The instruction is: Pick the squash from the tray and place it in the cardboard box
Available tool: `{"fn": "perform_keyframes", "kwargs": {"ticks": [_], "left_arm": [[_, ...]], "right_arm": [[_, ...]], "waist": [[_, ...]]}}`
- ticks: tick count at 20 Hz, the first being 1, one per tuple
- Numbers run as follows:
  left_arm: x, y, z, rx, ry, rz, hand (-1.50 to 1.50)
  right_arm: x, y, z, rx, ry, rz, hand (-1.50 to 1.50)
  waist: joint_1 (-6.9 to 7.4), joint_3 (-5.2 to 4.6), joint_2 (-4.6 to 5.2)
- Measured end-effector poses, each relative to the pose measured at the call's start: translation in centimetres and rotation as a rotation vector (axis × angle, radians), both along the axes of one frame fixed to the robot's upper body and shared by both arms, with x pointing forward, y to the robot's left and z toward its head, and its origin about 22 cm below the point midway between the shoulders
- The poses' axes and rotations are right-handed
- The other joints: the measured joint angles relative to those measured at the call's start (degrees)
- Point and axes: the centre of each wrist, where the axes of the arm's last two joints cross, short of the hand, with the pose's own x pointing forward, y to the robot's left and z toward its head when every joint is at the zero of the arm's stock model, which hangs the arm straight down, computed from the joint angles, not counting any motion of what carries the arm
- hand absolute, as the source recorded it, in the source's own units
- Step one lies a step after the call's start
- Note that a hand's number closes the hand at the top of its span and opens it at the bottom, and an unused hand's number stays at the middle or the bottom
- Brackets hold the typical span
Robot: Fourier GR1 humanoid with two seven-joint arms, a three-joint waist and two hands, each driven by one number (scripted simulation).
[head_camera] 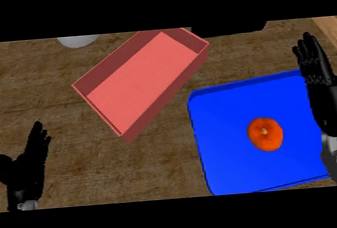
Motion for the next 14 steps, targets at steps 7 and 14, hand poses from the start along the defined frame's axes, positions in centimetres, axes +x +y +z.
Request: {"fn": "perform_keyframes", "kwargs": {"ticks": [7, 14], "left_arm": [[2.0, 3.4, 3.1, 0.279, -0.045, -0.033, 0.0], [2.6, 4.5, 3.6, 0.385, -0.028, -0.067, 0.0]], "right_arm": [[-0.9, -2.3, 0.3, -0.224, 0.239, 0.085, -1.5], [-3.8, -7.7, -1.8, -0.563, 0.365, 0.136, -1.5]], "waist": [[2.2, -1.47, 0.71], [2.29, -1.31, 1.06]]}}
